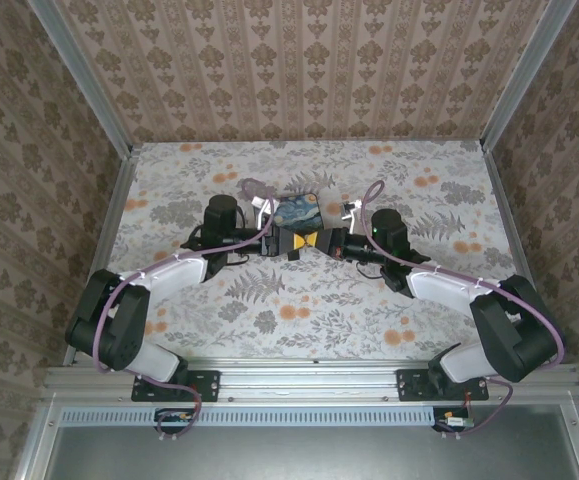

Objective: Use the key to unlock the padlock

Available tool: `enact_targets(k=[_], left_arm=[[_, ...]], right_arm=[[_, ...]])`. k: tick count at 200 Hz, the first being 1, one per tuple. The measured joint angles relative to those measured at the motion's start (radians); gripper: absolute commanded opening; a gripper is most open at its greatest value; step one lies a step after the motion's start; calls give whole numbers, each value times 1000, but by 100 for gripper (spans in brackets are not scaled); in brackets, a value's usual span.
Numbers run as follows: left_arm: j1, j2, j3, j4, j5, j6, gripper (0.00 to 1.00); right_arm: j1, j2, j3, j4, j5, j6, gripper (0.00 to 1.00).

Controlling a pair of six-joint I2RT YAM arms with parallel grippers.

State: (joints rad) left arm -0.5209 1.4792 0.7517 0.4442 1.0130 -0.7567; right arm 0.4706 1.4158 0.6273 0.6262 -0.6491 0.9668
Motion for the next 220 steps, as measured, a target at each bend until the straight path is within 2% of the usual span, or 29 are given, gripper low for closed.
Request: enact_targets(k=[33,78,93,101,113,126,141,176,220], left_arm=[[0,0,-3,6,-1,0,25],[5,0,-6,5,-8,-5,3],[6,0,-6,5,-8,-7,0],[6,0,-6,0,-7,-5,0],[6,0,-5,-15,-5,5,0],[5,0,10,-77,10,42,0],[1,0,52,-179,26,101,0],[-27,0,192,-460,69,293,0],[-80,16,312,-727,114,478,0]], right_arm=[[0,0,0,5,14,3,0],[2,0,0,23,14,6,0],[2,0,0,23,14,6,0],[2,0,0,20,14,1,8],[2,-2,4,-8,11,-25,25],[3,-18,24,-120,14,-124,37],[-23,-55,38,-251,13,-245,45],[-155,-101,66,-398,-90,-478,47],[-157,-82,126,-437,-326,-695,46]])
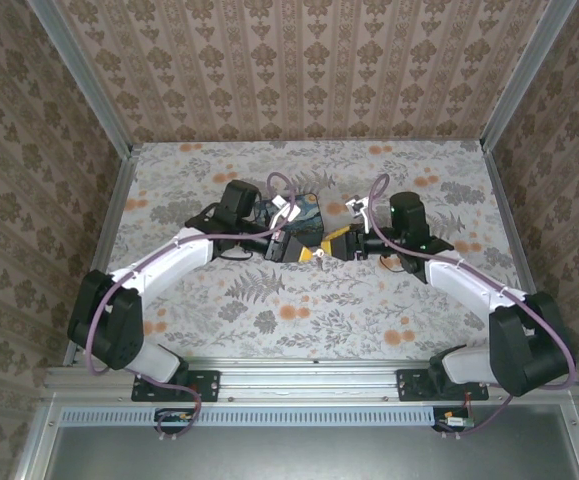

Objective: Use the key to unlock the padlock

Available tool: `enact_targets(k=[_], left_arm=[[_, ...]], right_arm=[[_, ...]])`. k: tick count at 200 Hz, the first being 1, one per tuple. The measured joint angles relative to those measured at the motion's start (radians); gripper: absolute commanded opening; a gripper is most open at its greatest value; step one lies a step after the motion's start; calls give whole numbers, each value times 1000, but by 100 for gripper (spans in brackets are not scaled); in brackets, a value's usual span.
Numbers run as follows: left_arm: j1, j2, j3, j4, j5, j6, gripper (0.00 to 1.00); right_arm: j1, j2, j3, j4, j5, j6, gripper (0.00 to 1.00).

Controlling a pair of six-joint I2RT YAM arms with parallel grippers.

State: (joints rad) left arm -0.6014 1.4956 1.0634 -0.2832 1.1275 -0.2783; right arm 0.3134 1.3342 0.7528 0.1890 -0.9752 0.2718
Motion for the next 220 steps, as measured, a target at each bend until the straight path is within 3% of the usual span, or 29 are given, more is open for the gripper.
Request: enact_targets(k=[81,152,220], left_arm=[[-1,32,58,-230,29,151,0],[-1,32,75,-263,34,171,0],[-1,32,76,-263,34,171,0]], right_arm=[[1,21,32,-106,-211,-182,40],[16,21,32,-120,-238,-199,40],[54,25,40,-141,-249,-224,24]])
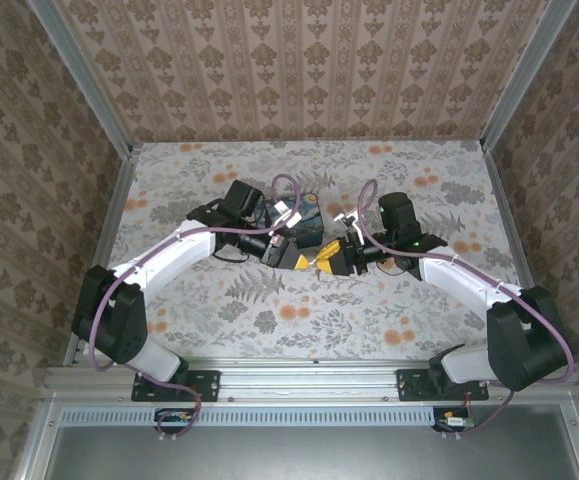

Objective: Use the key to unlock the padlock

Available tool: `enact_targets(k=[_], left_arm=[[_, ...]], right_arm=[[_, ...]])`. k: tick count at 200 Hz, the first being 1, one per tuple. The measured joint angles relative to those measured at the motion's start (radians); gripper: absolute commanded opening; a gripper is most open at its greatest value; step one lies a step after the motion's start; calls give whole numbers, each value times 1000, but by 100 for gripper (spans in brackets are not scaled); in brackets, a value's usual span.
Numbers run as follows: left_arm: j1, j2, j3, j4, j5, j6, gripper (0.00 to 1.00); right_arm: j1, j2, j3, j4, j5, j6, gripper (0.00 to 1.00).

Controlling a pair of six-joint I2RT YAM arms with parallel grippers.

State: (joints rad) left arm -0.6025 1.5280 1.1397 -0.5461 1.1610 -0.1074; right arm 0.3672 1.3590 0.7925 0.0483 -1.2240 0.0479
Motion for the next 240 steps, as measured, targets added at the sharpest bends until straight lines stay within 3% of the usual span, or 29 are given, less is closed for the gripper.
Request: enact_targets(k=[105,168,240], left_arm=[[0,0,1,0,20,0,0],[0,0,1,-1,30,0,0],[16,-3,-10,14,30,-5,0]], right_arm=[[14,0,13,-29,-4,-16,19],[16,0,19,-62,-3,-40,3],[34,3,22,-63,30,-26,0]])
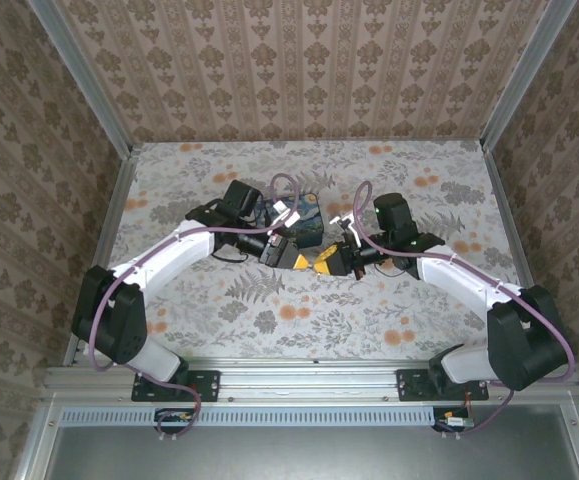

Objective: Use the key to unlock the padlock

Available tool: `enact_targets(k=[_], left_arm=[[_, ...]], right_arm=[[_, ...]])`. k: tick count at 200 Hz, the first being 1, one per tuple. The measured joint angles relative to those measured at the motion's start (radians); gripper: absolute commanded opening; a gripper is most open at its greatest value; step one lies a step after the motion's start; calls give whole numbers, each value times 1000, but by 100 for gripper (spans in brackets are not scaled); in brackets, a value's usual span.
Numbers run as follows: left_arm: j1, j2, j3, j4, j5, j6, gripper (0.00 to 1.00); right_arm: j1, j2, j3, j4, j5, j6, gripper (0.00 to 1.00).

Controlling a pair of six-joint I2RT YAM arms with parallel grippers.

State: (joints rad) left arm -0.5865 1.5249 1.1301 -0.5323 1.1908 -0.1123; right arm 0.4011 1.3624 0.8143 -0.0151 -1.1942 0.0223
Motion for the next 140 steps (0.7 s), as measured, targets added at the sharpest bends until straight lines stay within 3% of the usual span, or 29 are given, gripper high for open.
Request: enact_targets(k=[13,27,46,84,114,140], left_arm=[[8,-2,-6,9,-2,-2,17],[15,-2,-9,24,-15,-10,24],[39,-11,-24,56,-50,-28,43],[92,-67,-79,142,-155,-115,52],[80,-112,-148,206,-450,-246,62],[0,-134,-286,290,-755,-399,73]], right_arm=[[3,-1,-9,27,18,21,0],[11,-6,-21,44,38,38,0],[21,-15,-39,47,63,54,0],[23,-15,-58,66,142,92,0],[5,-14,-74,93,245,158,0],[-28,-16,-88,117,375,227,0]])
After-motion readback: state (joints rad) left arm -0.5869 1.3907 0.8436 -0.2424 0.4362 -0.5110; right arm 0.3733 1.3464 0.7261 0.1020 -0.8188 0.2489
